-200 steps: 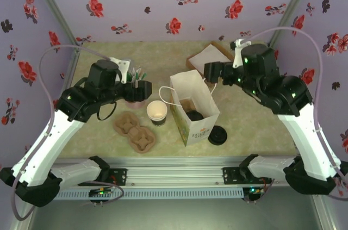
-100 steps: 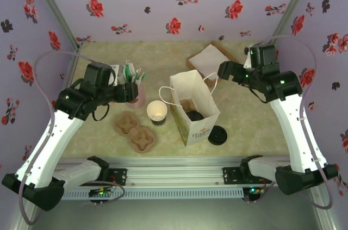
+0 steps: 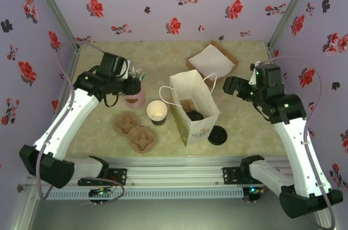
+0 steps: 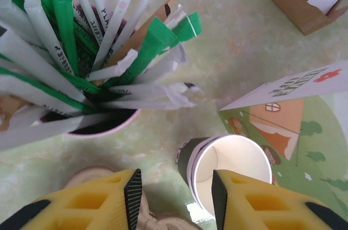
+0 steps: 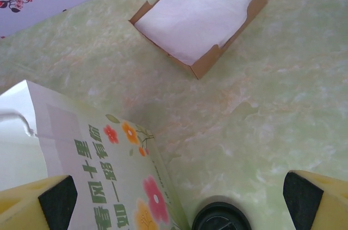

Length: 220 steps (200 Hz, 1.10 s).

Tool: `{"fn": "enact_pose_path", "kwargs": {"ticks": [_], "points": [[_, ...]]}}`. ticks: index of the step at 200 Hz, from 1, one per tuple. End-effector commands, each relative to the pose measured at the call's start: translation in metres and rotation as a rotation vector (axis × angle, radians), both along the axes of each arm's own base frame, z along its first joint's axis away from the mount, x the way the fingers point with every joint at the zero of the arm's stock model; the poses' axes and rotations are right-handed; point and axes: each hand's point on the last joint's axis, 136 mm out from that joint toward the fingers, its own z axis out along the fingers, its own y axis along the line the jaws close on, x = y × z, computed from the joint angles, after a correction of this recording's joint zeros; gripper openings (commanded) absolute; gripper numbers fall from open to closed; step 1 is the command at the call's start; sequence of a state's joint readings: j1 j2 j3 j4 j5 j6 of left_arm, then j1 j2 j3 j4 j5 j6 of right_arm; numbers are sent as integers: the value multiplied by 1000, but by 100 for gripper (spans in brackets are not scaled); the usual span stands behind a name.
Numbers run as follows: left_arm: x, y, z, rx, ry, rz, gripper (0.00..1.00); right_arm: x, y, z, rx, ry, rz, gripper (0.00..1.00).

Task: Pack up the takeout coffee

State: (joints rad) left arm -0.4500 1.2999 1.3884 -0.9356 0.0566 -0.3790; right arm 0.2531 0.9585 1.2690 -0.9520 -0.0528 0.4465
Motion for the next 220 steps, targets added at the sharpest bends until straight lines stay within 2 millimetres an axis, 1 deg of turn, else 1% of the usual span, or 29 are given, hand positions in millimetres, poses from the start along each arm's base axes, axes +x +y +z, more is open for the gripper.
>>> {"fn": "enact_pose_path", "kwargs": {"ticks": [1,24,50,55,68,96,133,165,189,220], "points": [[12,-2,13,-6,-41,-31,41,-2,-4,2,4,-28,-19,99],[16,-7,13,-14,-34,-47,40,-5,-4,0,12,-27,-13,99],[22,-10,8,-10,-16,-53,40,-6,-3,-2,13,-26,-11,99],[27,-12,12,-19,-40,-53,39,-6,-3,-2,13,-26,-11,99],[32,-13,12,-18,-43,-48,38,-6,-4,-1,11,-30,-12,99],[43,-15,21,-32,-75,-33,37,-7,-4,1,8,-37,-10,99],[61,-10,30,-19,-102,8,38,-8,-4,3,10,-42,-8,99],[73,-11,23,20,-86,16,37,-8,-4,4,14,-47,-5,99],[77,-10,14,44,-64,18,33,-8,-3,6,14,-50,1,99],[78,-6,5,70,-48,27,32,-8,-1,5,14,-49,11,99]]}}
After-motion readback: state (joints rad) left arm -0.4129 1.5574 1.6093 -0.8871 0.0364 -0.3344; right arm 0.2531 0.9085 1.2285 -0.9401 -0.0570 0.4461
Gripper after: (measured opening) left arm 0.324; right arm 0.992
